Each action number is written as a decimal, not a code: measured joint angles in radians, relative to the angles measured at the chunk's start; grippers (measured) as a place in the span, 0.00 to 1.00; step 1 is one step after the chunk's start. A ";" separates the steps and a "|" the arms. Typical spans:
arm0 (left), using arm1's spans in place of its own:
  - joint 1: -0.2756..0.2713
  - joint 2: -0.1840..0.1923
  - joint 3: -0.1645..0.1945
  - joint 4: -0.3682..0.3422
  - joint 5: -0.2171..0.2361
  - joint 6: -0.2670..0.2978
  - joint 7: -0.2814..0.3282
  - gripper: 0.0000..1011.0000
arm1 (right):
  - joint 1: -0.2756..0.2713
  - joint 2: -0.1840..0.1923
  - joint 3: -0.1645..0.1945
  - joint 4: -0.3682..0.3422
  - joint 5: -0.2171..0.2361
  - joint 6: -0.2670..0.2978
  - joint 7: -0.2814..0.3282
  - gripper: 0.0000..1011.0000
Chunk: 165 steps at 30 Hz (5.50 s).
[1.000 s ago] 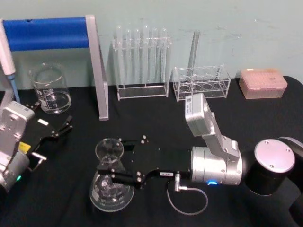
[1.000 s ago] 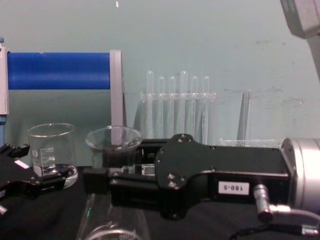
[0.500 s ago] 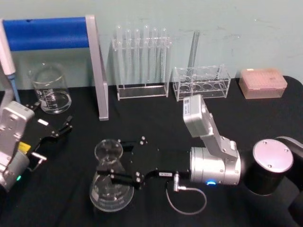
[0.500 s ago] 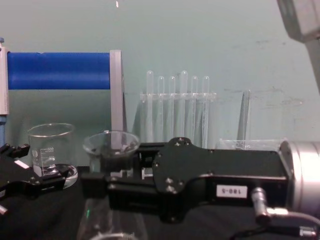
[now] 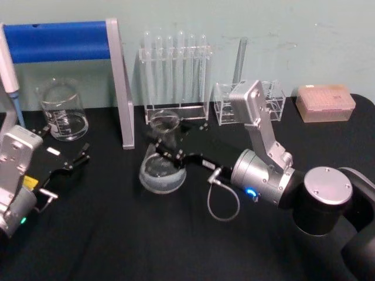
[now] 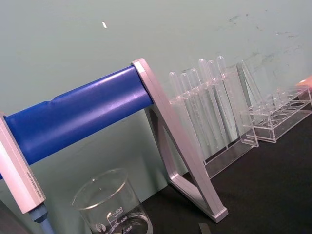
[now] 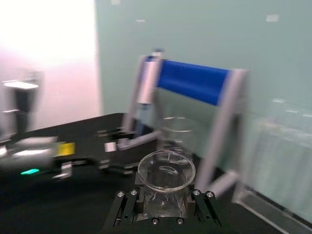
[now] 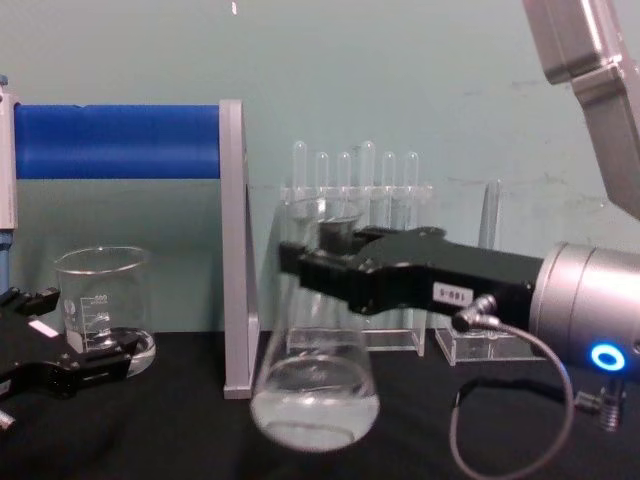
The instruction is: Grasp the erlenmeyer flask with one hand, shake it three times, then place it back.
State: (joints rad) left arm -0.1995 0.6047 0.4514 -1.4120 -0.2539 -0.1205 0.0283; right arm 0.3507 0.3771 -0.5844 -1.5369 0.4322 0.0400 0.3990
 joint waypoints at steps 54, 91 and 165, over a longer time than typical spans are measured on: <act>0.000 0.000 0.000 0.000 0.000 0.000 0.000 0.99 | -0.053 0.012 0.003 -0.065 -0.028 -0.008 0.236 0.44; 0.000 0.000 0.000 0.000 0.000 0.000 0.000 0.99 | 0.003 0.048 -0.053 -0.038 0.035 0.008 0.172 0.44; 0.000 0.000 0.000 0.000 0.000 0.000 0.000 0.99 | -0.023 -0.018 0.037 -0.019 -0.060 0.010 0.154 0.44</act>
State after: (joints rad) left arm -0.1995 0.6047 0.4514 -1.4120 -0.2539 -0.1205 0.0283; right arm 0.3277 0.3594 -0.5474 -1.5562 0.3725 0.0504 0.5526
